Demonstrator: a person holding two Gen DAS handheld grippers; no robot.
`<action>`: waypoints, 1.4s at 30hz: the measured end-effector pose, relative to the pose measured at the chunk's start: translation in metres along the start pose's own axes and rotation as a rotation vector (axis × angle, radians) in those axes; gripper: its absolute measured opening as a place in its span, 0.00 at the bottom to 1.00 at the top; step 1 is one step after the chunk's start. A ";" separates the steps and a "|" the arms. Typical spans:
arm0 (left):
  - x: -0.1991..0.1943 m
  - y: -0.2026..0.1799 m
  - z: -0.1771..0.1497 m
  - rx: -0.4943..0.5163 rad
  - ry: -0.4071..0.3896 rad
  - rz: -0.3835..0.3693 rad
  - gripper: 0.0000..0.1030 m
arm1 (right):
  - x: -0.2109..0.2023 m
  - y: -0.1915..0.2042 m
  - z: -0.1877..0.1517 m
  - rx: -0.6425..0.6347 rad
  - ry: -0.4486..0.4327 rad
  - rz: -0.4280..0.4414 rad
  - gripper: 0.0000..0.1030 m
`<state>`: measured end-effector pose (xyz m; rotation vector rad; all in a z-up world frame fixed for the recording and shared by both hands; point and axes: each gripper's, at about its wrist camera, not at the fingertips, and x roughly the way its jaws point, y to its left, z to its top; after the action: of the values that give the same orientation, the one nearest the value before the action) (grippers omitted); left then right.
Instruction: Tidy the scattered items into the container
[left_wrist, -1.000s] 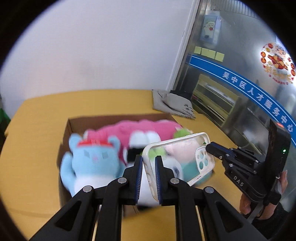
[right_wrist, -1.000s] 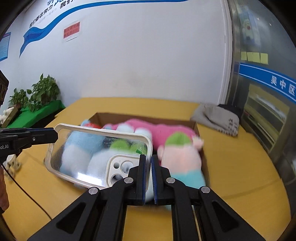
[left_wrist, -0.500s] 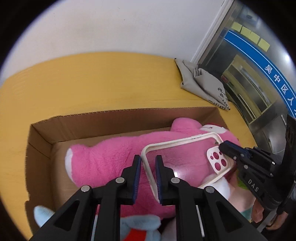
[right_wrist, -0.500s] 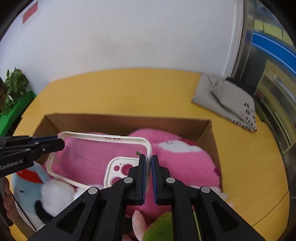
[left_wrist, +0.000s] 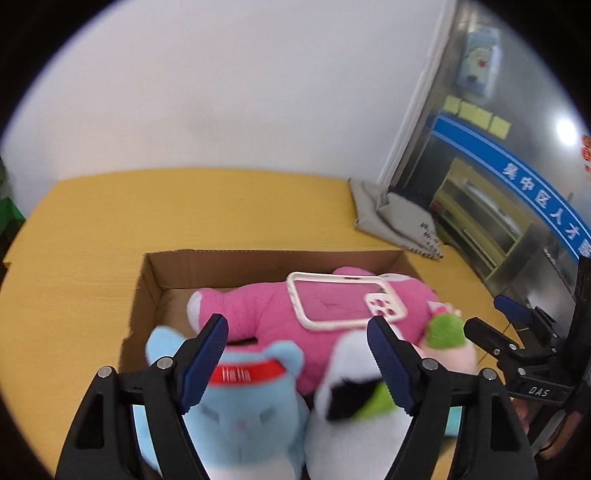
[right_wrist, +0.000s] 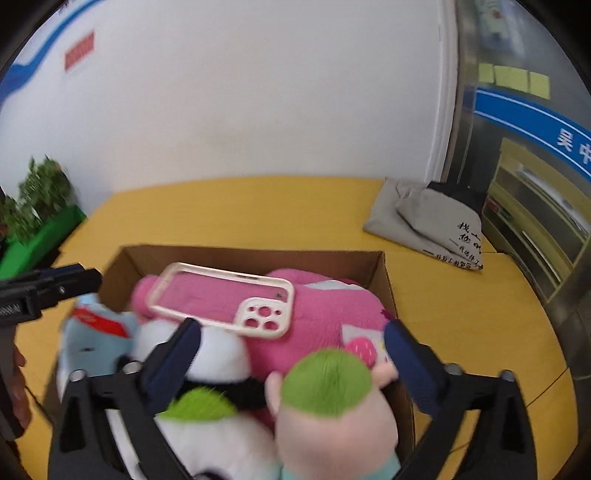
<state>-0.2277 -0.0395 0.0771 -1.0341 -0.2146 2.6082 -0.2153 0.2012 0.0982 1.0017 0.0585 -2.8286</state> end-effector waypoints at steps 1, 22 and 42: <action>-0.015 -0.006 -0.011 0.007 -0.021 0.002 0.78 | -0.020 0.006 -0.008 -0.018 -0.024 0.012 1.00; -0.136 -0.065 -0.130 0.033 -0.111 0.042 0.79 | -0.143 0.040 -0.122 -0.101 -0.099 0.007 1.00; -0.150 -0.081 -0.141 0.061 -0.135 0.050 0.79 | -0.164 0.036 -0.138 -0.088 -0.108 0.008 1.00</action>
<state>-0.0082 -0.0144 0.0911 -0.8550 -0.1411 2.7142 0.0016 0.1969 0.0944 0.8281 0.1649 -2.8396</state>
